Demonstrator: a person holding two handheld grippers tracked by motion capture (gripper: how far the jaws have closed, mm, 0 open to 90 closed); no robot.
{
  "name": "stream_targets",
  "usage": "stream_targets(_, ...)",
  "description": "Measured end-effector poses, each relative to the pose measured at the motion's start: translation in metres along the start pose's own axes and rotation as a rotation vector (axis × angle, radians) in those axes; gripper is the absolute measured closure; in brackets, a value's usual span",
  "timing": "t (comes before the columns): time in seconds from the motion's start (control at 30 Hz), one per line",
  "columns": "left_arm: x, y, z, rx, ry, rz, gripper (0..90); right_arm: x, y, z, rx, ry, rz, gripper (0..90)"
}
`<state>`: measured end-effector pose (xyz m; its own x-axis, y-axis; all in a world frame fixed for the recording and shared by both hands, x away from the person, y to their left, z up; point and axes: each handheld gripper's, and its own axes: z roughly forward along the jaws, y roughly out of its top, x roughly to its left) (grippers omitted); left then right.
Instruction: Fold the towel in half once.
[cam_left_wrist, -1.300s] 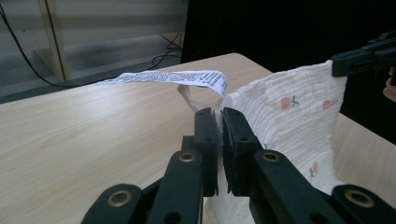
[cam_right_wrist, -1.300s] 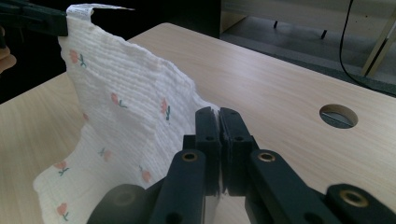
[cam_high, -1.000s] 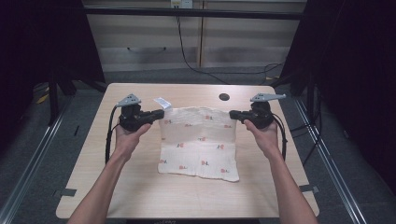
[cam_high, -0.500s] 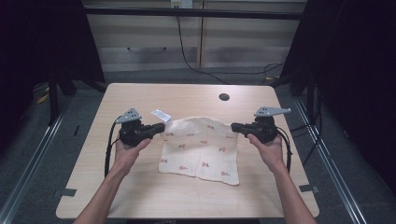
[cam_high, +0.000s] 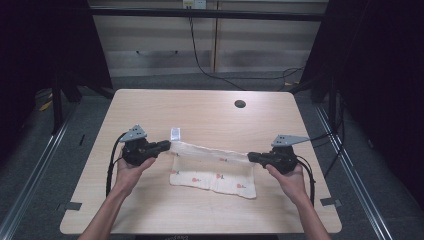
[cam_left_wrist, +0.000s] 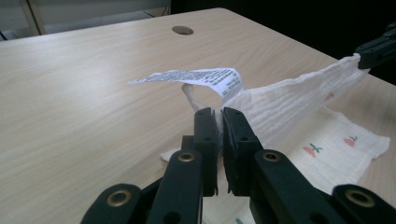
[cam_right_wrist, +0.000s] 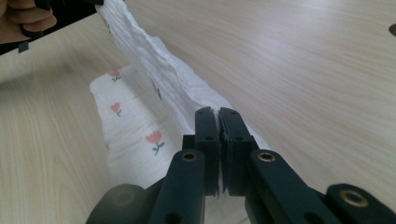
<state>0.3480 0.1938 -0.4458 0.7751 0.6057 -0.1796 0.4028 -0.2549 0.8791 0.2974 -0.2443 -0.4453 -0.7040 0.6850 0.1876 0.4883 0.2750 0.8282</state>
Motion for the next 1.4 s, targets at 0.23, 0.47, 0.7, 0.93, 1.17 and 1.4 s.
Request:
stream_targets(0.23,-0.010,-0.017,-0.003,0.025,-0.022,0.006,84.9,-0.001,-0.018,-0.002,0.010,-0.002,0.028,87.7)
stream_targets(0.47,-0.020,-0.030,-0.012,0.061,-0.036,0.033,84.8,0.011,-0.033,-0.005,0.017,0.017,0.032,87.7)
stream_targets(0.7,-0.027,-0.052,-0.005,0.122,-0.043,0.039,84.5,0.014,-0.055,0.003,0.059,0.017,0.061,87.2)
stream_targets(0.93,-0.029,-0.057,-0.010,0.134,-0.076,0.013,83.3,0.018,-0.064,0.001,0.093,0.035,0.062,83.9)
stream_targets(1.17,-0.022,-0.056,-0.026,0.077,-0.090,-0.045,76.8,0.020,-0.064,0.000,0.113,0.051,0.050,78.4)
stream_targets(1.4,-0.009,-0.052,-0.024,0.050,-0.065,-0.092,78.4,0.020,-0.057,-0.010,0.052,0.037,0.060,75.0)
